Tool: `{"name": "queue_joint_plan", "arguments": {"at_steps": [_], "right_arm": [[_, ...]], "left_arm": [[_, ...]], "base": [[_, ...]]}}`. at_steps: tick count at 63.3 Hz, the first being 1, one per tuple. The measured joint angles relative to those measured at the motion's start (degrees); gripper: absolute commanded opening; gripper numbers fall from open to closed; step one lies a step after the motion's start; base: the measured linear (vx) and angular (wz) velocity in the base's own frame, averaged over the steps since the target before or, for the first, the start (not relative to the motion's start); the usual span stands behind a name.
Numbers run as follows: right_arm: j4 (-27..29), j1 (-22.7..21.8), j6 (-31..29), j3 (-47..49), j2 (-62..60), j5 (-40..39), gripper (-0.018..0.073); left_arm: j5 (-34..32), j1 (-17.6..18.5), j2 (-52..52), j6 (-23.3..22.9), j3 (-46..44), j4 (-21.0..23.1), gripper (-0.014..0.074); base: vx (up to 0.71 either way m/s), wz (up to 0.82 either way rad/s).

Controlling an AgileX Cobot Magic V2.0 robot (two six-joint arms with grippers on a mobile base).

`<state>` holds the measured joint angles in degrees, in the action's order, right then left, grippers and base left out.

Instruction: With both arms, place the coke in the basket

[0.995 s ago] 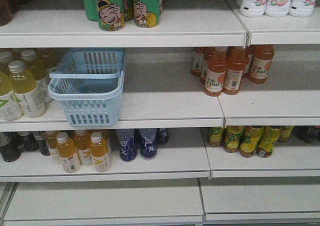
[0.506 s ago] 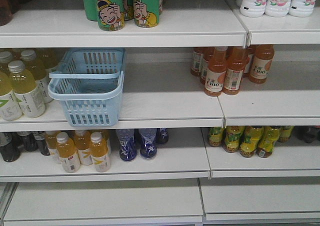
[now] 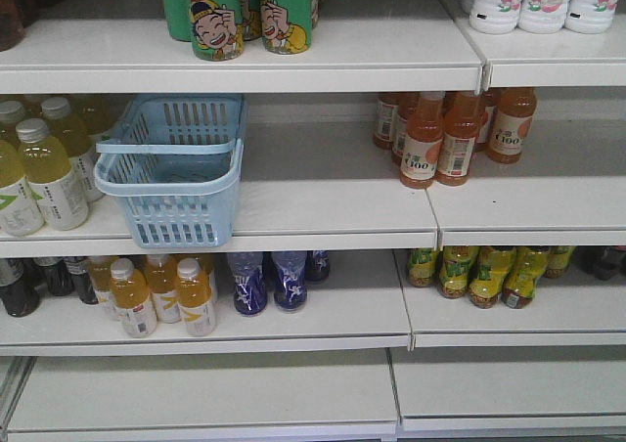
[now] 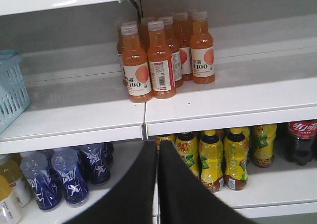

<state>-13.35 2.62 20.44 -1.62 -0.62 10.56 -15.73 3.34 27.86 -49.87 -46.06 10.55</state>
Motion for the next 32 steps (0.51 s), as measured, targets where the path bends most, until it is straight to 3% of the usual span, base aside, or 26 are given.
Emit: {"name": "queue_joint_plan", "arguments": {"at_steps": [14, 26, 32], "right_arm": [[0.0, 0.0, 0.0, 0.0, 0.0, 0.0, -0.0004], [0.0, 0.0, 0.0, 0.0, 0.0, 0.0, -0.0004], [0.0, 0.0, 0.0, 0.0, 0.0, 0.0, -0.0004]], "left_arm": [[5.8, 0.0, 14.1, -1.4, 0.0, -3.7, -0.0006], [7.4, 0.0, 26.4, -1.4, 0.1, -14.6, -0.0008], [7.4, 0.4, 31.2, -2.6, 0.1, -17.4, -0.0008]], "base": [[0.0, 0.0], [0.0, 0.0], [0.0, 0.0]]}}
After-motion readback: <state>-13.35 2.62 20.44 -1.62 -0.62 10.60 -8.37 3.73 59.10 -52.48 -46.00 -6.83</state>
